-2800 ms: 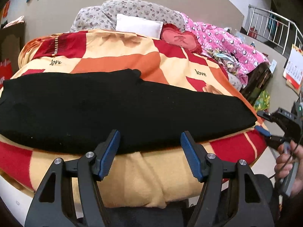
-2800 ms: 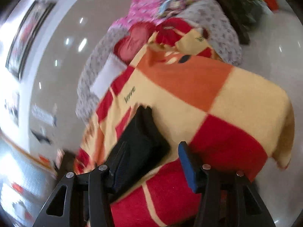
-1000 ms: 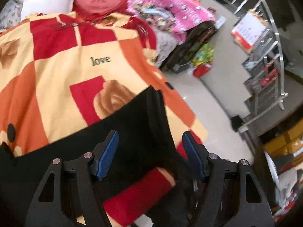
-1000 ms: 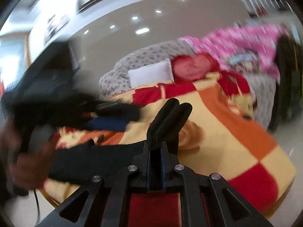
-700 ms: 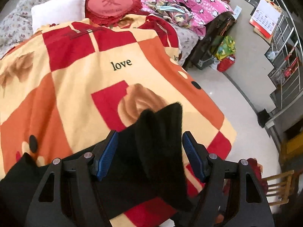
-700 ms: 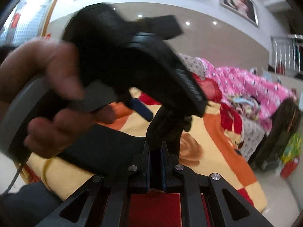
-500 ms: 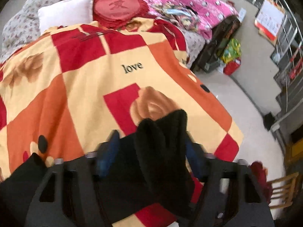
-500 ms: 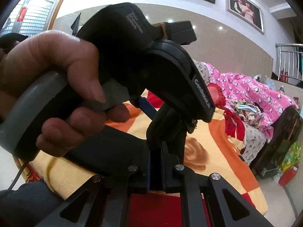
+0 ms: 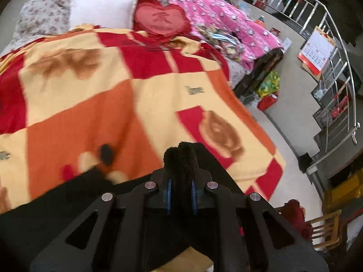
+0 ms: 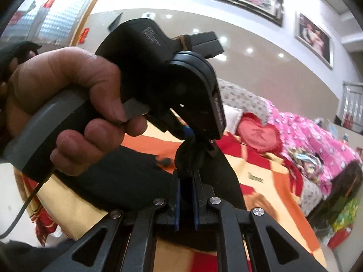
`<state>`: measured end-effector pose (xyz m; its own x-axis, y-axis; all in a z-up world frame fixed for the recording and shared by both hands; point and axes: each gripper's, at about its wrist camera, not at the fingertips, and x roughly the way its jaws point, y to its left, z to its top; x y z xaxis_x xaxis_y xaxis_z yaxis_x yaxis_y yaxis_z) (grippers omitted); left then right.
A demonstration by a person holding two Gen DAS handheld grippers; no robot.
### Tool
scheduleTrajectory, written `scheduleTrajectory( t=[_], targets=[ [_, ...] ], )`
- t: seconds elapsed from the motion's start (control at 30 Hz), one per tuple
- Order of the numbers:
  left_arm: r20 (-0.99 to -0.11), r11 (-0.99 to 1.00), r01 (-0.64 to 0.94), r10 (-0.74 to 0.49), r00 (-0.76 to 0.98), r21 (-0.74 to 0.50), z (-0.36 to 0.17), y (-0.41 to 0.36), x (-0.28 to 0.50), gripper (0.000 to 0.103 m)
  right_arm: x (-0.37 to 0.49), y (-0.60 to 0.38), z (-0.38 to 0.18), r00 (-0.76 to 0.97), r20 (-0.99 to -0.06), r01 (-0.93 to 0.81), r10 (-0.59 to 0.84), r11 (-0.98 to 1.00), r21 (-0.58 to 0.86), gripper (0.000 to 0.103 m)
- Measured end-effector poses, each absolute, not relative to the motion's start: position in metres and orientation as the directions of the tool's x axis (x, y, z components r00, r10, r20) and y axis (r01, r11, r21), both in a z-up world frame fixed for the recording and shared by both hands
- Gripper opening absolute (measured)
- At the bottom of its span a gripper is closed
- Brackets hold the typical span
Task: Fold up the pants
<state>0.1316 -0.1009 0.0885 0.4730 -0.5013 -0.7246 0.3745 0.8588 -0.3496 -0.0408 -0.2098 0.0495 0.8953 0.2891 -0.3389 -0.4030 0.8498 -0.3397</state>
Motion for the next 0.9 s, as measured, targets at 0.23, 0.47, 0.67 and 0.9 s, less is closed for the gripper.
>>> scheduleTrajectory(
  t=[0.23, 0.47, 0.67, 0.9],
  targets=[
    [-0.738, 0.882, 0.283, -0.47, 0.484, -0.376, 0.06, -0.048, 0.135, 0.011, -0.033, -0.146, 0.029, 0.862, -0.402, -0.466, 0.31, 0.796, -0.386, 0.008],
    [-0.738, 0.877, 0.257, -0.481, 0.473, -0.407, 0.037, -0.034, 0.129, 0.011, -0.036, -0.137, 0.012, 0.836, -0.441, -0.498, 0.325, 0.788, -0.363, 0.008],
    [-0.777, 0.923, 0.208, -0.384, 0.498, -0.323, 0.023, -0.036, 0.129, 0.032, -0.01, -0.152, 0.005, 0.763, -0.511, -0.565, 0.395, 0.791, -0.233, 0.008],
    [-0.765, 0.944, 0.133, -0.323, 0.557, -0.302, 0.033, -0.021, 0.12, 0.037, -0.009, -0.173, 0.006, 0.676, -0.507, -0.668, 0.535, 0.735, -0.115, 0.021]
  ],
)
